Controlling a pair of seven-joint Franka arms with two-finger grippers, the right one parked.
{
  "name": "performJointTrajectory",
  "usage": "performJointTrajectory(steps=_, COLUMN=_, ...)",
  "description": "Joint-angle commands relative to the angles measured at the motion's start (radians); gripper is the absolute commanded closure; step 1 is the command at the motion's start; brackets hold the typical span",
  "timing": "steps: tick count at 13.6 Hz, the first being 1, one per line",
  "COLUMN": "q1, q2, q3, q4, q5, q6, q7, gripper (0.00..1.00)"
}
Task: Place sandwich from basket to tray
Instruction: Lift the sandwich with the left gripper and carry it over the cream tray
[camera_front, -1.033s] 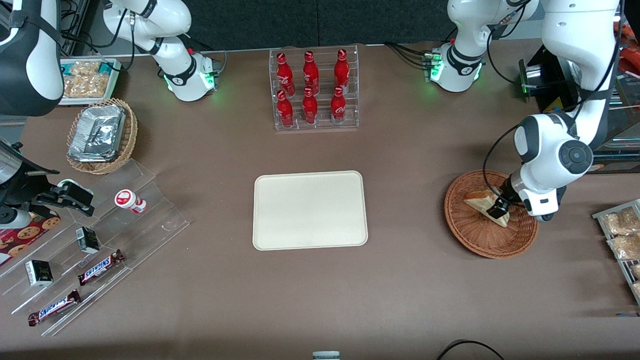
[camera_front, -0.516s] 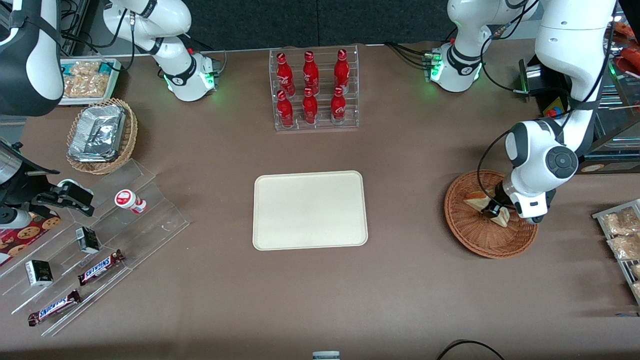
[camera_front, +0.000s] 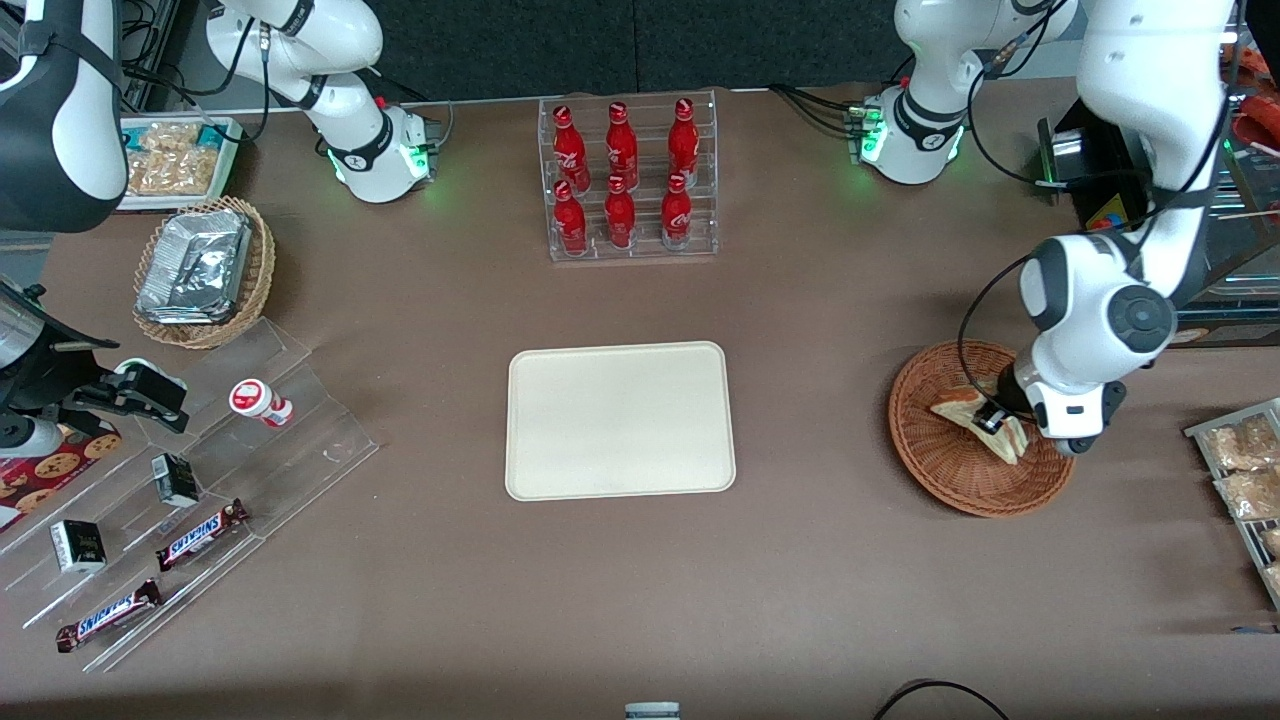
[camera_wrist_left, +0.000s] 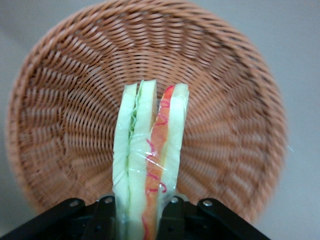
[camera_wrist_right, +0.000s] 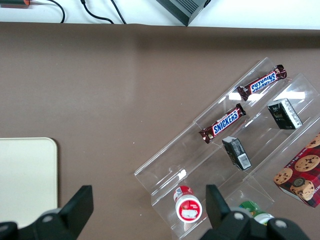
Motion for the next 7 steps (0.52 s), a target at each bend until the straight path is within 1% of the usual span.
performJointTrajectory(steps=1, q1=-0.002, q2=-0.025, q3=-0.071, q4=0.217, q5=-0.025, q6=-0.274, q7=0.048, gripper=0.90)
performJointTrajectory(steps=3, q1=-0.004, q2=-0.025, q3=-0.154, q4=0.316, q5=-0.024, q6=-0.345, q7=0.048, gripper=0.89)
performJointTrajectory(steps=5, q1=-0.004, q2=-0.032, q3=-0.249, q4=0.368, q5=-0.025, q6=-0.342, q7=0.032, gripper=0.87)
performJointTrajectory(steps=7, q1=-0.005, q2=-0.010, q3=-0.382, q4=0.451, q5=-0.003, q6=-0.351, q7=0.005, gripper=0.87)
